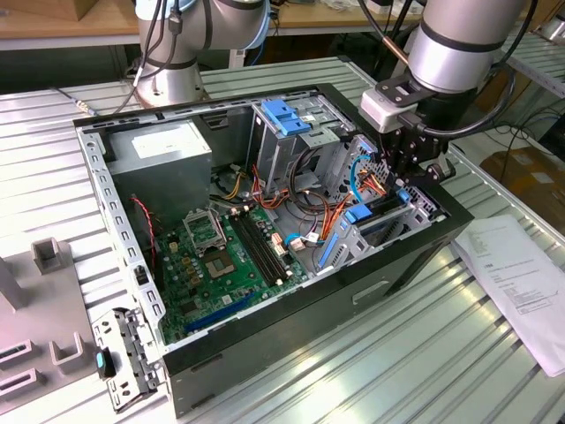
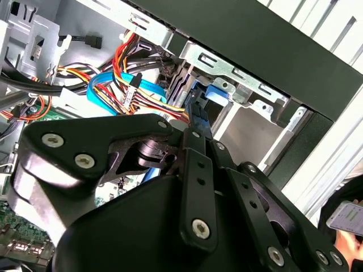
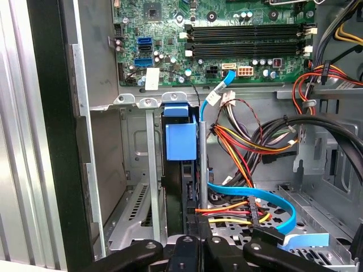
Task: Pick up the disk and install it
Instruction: 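Insert the first disk wire, then insert the second disk wire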
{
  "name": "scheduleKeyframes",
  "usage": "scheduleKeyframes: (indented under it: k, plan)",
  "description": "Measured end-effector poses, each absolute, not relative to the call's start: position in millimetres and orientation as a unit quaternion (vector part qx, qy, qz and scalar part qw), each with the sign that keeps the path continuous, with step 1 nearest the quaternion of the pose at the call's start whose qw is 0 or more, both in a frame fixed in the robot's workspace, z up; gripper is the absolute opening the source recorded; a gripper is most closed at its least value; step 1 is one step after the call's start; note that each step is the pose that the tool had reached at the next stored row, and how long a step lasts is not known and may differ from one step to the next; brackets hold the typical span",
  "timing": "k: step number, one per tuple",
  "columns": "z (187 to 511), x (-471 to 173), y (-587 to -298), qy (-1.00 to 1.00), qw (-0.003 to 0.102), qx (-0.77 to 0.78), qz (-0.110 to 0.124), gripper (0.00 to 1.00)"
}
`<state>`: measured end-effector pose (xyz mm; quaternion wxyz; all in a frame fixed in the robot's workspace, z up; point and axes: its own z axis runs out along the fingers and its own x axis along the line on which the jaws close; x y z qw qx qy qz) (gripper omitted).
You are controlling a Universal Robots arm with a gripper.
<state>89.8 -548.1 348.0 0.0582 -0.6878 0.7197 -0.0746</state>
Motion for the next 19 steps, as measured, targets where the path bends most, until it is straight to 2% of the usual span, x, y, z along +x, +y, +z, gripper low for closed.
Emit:
scheduleKeyframes:
  k: [15,19]
  plan:
    - [352.8,89.7,-548.1,0.720,0.058,-0.688,-0.074,0.11]
    - [371.2,89.7,-547.7,0.720,0.060,-0.688,-0.067,0.11]
